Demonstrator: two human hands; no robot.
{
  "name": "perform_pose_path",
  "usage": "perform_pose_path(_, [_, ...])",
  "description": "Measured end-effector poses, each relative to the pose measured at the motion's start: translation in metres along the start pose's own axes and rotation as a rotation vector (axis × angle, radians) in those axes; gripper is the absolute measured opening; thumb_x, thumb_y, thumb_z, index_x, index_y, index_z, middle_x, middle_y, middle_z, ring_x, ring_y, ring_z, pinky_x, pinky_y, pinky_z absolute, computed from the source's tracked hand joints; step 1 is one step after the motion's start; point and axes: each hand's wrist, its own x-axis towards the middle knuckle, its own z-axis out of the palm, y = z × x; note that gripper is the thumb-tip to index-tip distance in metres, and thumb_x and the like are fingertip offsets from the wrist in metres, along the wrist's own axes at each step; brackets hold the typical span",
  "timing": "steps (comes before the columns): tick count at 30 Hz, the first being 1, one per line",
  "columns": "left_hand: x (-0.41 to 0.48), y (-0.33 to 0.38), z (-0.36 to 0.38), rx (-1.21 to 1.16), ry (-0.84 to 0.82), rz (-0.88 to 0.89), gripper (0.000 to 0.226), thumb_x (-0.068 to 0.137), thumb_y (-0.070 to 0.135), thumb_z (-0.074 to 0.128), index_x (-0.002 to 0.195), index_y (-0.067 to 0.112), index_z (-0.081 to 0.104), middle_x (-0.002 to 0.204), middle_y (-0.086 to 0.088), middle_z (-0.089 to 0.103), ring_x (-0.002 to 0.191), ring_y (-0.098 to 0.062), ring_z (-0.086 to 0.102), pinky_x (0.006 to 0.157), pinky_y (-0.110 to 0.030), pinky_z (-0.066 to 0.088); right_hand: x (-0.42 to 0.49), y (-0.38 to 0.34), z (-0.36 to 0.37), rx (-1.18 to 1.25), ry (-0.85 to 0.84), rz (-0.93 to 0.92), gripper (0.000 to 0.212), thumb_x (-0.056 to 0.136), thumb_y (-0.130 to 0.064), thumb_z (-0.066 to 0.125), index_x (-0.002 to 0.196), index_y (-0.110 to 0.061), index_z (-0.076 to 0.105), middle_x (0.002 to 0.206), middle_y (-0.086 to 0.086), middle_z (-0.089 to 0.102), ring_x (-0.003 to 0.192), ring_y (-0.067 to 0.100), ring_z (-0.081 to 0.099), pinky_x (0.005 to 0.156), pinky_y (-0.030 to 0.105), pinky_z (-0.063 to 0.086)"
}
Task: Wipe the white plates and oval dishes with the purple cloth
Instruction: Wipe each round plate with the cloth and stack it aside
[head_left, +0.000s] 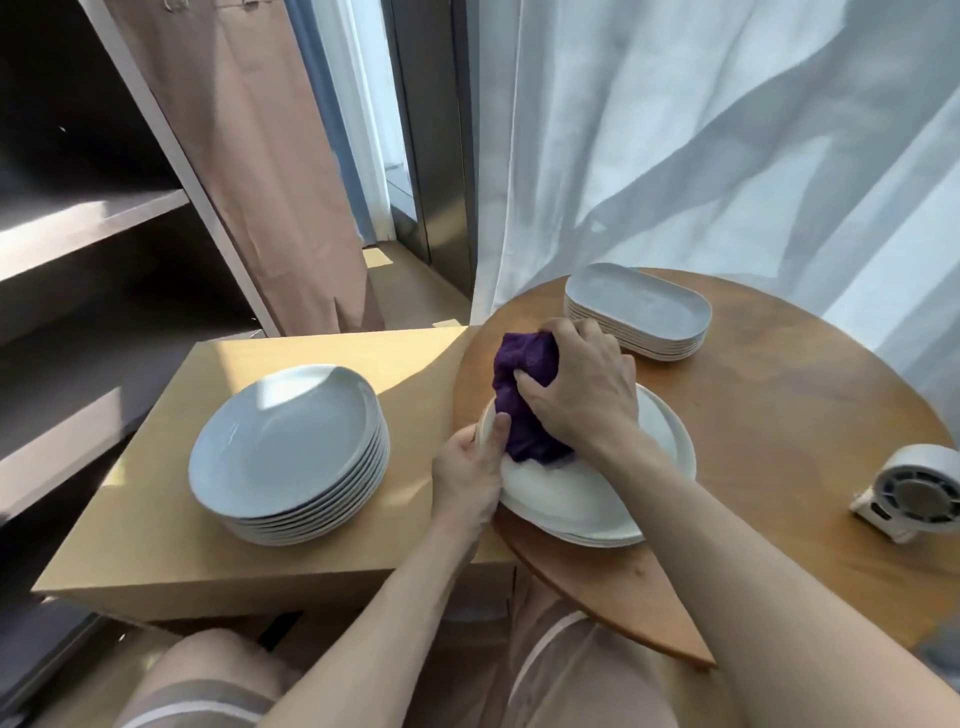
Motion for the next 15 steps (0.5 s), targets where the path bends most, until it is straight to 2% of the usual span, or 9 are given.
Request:
perform_pose_path(3, [-0.002,0.001,-0.002,0.013,-0.036,0.028,0.067,0.082,0.079,0.058,0.067,0.014,0.056,0.061,0.008,0.056,0.058,-0.006,0.050,0.053,-0.020,0.035,0.001,0.004,-0.008,-0.050,0.003,-0.005,0.061,0.084,-0.056,0.067,0.135,-0.028,0.052,0.128,0.003,0.055,0.117,0.031,0.051,0.098,0.047,0.039])
perform_pose_path(6, [0.001,-0.002,-0.002,-0.009,-0.039,0.036,0.054,0.087,0.070,0.064,0.064,0.021,0.056,0.061,0.010,0.058,0.057,-0.003,0.051,0.050,-0.015,0.035,0.000,0.022,-0.026,-0.069,0.001,0.031,0.063,0.087,-0.054,0.068,0.140,-0.026,0.050,0.136,0.004,0.051,0.121,0.033,0.049,0.103,0.048,0.038])
perform_pose_path(15, [0.009,-0.005,0.000,0.005,0.018,0.039,0.054,0.085,0.067,0.068,0.059,0.021,0.056,0.058,0.011,0.055,0.055,-0.003,0.049,0.049,-0.017,0.034,-0.043,0.043,-0.058,-0.092,0.009,0.066,0.059,0.080,-0.045,0.074,0.133,-0.032,0.051,0.132,0.003,0.051,0.117,0.036,0.051,0.100,0.048,0.038])
